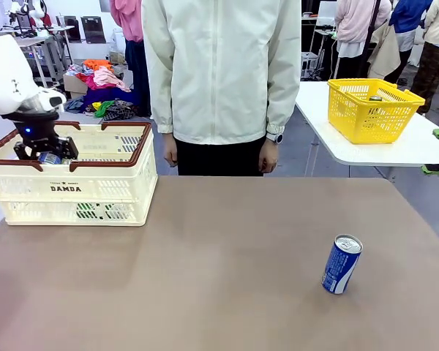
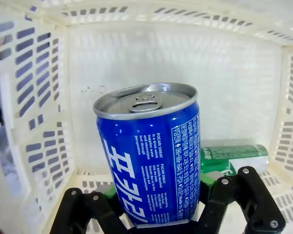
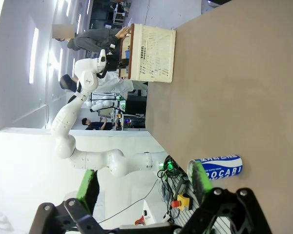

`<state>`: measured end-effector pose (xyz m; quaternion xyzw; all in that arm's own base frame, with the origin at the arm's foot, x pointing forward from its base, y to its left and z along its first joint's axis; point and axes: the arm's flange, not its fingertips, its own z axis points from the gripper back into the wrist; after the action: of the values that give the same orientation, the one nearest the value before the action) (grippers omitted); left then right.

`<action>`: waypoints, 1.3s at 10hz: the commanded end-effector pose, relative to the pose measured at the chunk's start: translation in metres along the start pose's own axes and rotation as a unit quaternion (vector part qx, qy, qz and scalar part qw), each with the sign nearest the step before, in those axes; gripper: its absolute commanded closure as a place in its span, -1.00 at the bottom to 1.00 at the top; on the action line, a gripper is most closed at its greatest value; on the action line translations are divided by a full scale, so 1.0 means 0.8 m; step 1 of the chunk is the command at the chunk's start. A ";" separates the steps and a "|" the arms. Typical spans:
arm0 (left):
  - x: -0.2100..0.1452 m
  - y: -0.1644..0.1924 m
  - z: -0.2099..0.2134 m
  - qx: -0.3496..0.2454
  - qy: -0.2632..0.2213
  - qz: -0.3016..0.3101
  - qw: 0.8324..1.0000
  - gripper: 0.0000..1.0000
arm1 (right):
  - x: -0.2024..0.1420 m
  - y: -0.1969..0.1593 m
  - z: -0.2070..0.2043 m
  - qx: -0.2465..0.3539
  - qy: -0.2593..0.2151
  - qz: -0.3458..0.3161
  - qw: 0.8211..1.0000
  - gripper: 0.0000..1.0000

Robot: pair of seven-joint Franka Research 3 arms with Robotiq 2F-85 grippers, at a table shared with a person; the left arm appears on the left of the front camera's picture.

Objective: Place the drinks into the Shopping basket.
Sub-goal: Pick up one drink and place it into the Shopping basket.

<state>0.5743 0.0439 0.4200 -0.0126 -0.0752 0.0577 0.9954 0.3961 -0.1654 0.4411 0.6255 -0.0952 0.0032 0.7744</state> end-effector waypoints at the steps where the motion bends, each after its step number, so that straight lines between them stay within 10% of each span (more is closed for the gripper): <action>1: 0.007 0.005 -0.002 0.005 -0.004 -0.020 1.000 0.85 | 0.000 0.004 -0.001 0.002 0.001 0.002 1.000 -1.00; 3: 0.010 0.011 -0.007 -0.006 0.001 -0.016 1.000 -1.00 | 0.000 0.004 -0.001 0.002 0.001 0.002 1.000 -1.00; 10: 0.001 0.017 0.035 -0.046 -0.035 -0.024 0.998 -1.00 | 0.000 0.004 -0.001 0.002 0.001 0.002 1.000 -1.00; 13: -0.046 0.020 0.126 -0.273 -0.008 -0.044 0.961 -1.00 | 0.000 0.004 -0.001 0.002 0.001 0.002 1.000 -1.00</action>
<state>0.5479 0.0393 0.5048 -0.1815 -0.1293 0.0226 0.9746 0.3962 -0.1654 0.4409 0.6255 -0.0950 0.0032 0.7744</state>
